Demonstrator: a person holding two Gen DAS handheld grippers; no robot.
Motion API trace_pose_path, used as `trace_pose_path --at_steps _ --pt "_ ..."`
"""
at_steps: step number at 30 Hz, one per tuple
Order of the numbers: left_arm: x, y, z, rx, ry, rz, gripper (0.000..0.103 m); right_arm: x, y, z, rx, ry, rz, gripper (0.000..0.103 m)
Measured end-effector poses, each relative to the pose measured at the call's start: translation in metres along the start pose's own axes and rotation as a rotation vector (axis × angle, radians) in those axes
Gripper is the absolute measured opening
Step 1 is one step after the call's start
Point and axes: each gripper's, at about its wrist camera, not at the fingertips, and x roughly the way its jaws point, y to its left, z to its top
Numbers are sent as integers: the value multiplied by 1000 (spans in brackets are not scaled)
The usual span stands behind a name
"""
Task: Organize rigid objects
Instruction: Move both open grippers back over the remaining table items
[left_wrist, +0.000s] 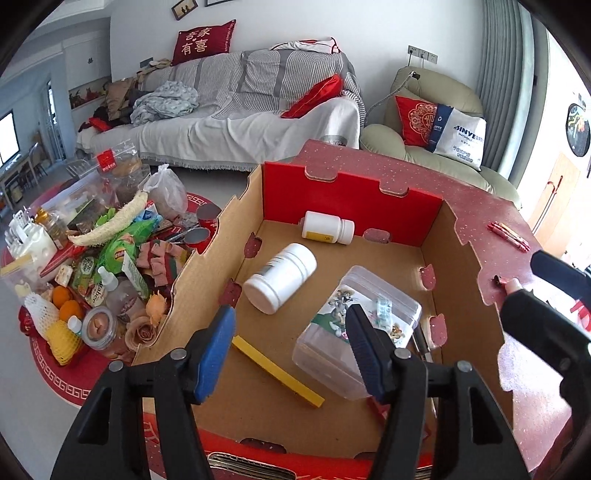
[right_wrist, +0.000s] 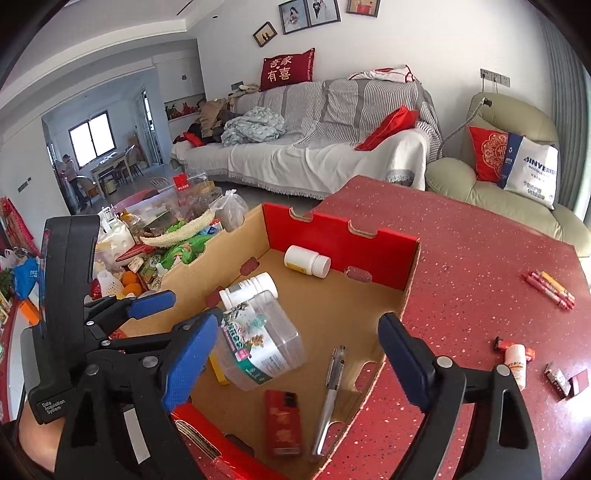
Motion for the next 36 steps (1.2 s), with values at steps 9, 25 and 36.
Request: trace_pose_path --at_steps 9,25,36 --pt "-32 -47 -6 71 -48 -115 66 -50 -69 -43 87 -14 -123 89" --pt "-12 -264 -31 315 49 -329 66 -95 -267 -112 230 91 -316 78" --pt "76 -329 -12 289 183 -291 65 -20 -305 -107 72 196 -207 74"
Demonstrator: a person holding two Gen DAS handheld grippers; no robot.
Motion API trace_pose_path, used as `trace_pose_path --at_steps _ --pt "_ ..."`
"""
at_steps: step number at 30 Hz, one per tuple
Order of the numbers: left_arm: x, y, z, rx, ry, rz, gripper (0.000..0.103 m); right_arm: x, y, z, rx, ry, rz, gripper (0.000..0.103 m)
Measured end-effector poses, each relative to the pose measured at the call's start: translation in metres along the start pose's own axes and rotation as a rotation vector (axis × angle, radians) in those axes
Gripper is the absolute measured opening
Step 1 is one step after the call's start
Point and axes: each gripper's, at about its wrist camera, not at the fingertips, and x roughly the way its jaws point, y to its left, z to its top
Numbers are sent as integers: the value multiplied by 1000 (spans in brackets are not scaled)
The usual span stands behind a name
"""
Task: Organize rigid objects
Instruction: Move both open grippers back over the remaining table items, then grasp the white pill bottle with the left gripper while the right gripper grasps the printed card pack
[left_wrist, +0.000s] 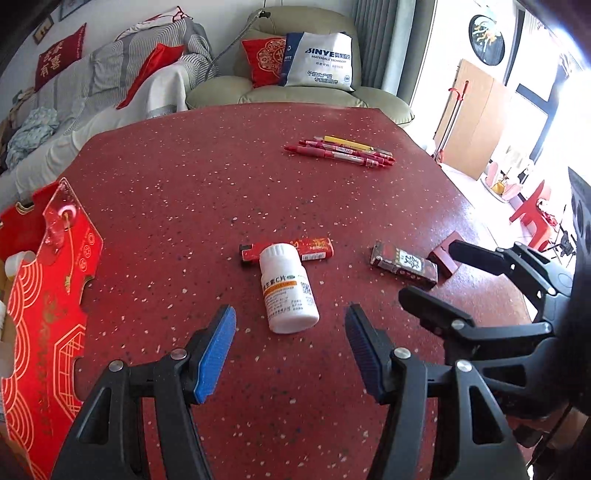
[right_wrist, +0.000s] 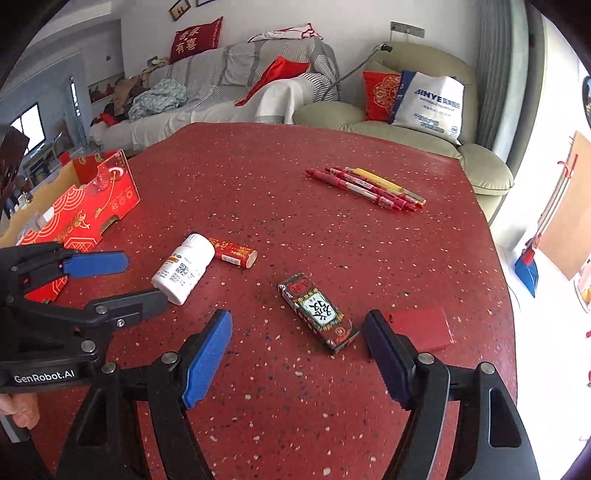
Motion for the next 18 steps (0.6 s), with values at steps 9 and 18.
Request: trace_pose_path --at_steps 9,18 --pt "34 5 7 -16 61 52 64 37 -6 5 -43 68 47 61" --pt "34 13 1 36 43 68 35 29 4 1 26 65 28 33"
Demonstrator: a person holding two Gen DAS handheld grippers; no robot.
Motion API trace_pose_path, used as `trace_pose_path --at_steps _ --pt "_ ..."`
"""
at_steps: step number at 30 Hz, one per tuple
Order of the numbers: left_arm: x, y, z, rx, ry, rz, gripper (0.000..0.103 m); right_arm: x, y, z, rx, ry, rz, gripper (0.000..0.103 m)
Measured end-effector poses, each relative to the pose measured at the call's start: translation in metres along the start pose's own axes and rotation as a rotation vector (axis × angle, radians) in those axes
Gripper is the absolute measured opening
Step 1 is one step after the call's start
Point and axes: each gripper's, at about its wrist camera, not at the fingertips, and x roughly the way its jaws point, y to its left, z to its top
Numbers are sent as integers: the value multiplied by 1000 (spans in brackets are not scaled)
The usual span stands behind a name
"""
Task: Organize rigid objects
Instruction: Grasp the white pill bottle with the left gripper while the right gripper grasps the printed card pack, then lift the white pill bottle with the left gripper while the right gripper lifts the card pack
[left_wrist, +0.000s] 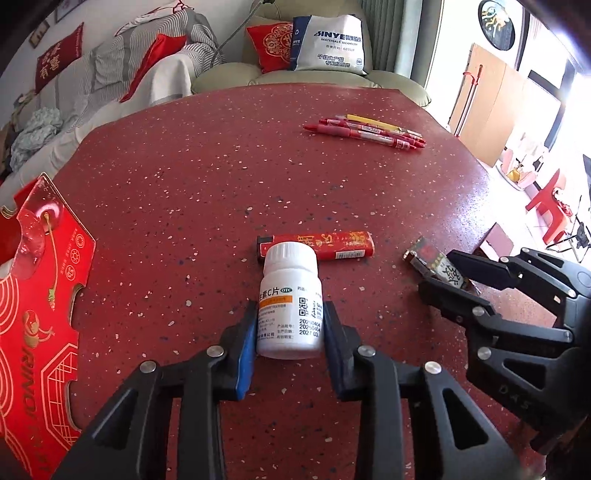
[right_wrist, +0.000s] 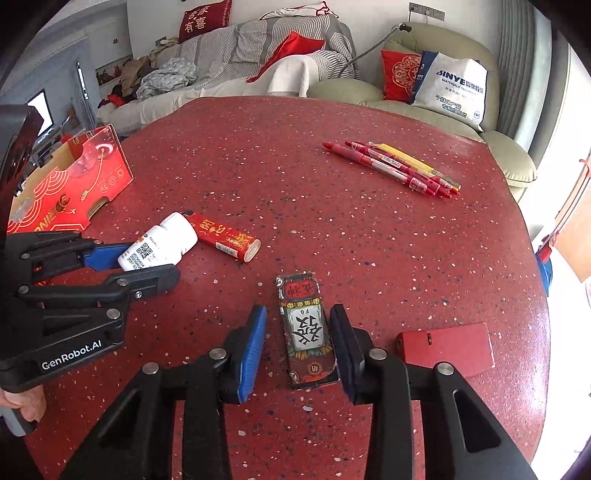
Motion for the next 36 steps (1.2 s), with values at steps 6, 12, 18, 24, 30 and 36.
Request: trace_pose_path --at_steps 6,12,18,24,30,36 --pt "-12 4 -19 13 -37 8 35 -7 19 -6 21 -5 -20 25" --pt "-25 11 -43 31 -65 10 35 -16 42 -18 49 -12 -22 25" --pt "-35 18 -59 32 -84 -11 35 -27 71 -37 35 -4 -40 25" --pt "-37 21 -62 31 -87 -37 35 -35 81 -48 53 -11 -50 25" --pt "-41 22 -67 35 -88 -39 35 -35 82 -49 49 -13 -56 25" --pt "-42 28 -67 8 -91 -77 35 -35 85 -49 36 -11 -73 25"
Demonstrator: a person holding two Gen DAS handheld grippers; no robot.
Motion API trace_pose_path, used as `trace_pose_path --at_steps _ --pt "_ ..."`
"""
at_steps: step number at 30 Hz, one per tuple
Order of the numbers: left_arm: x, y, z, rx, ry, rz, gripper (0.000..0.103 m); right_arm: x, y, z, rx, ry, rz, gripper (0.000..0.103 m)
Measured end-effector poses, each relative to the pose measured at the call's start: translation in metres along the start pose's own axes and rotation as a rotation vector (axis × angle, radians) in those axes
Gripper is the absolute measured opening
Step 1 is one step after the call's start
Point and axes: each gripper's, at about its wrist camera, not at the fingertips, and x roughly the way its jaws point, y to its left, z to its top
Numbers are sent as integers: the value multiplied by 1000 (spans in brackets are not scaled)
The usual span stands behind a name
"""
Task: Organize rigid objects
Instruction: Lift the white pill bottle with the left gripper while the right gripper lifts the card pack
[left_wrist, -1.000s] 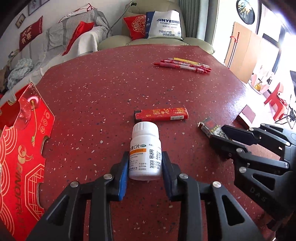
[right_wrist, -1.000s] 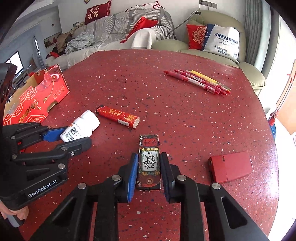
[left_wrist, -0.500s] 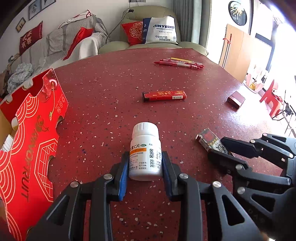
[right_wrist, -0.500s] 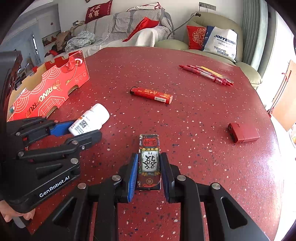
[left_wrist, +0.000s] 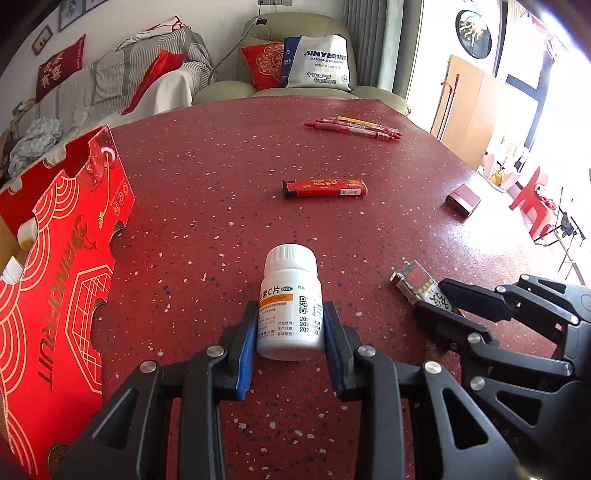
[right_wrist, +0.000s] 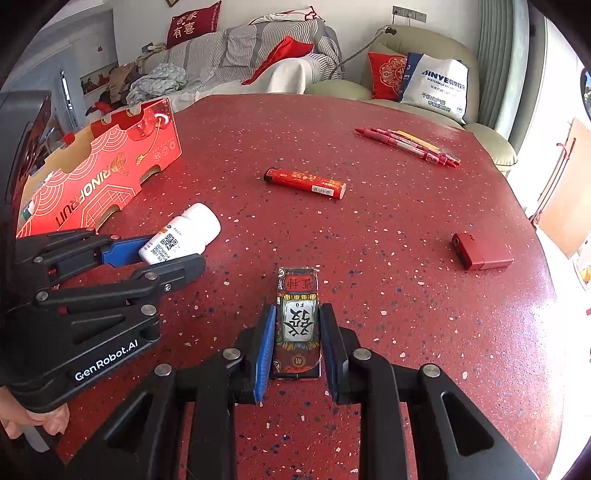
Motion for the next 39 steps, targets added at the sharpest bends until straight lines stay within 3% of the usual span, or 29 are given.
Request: trace_pose_path --at_steps 3,19,39 --pt "-1 4 1 -17 -2 -23 35 -1 0 0 0 0 -1 25" --pt "2 -11 0 43 1 45 35 0 -7 0 31 -6 37 25" --pt "3 -12 0 35 1 35 35 1 0 0 5 -3 9 25"
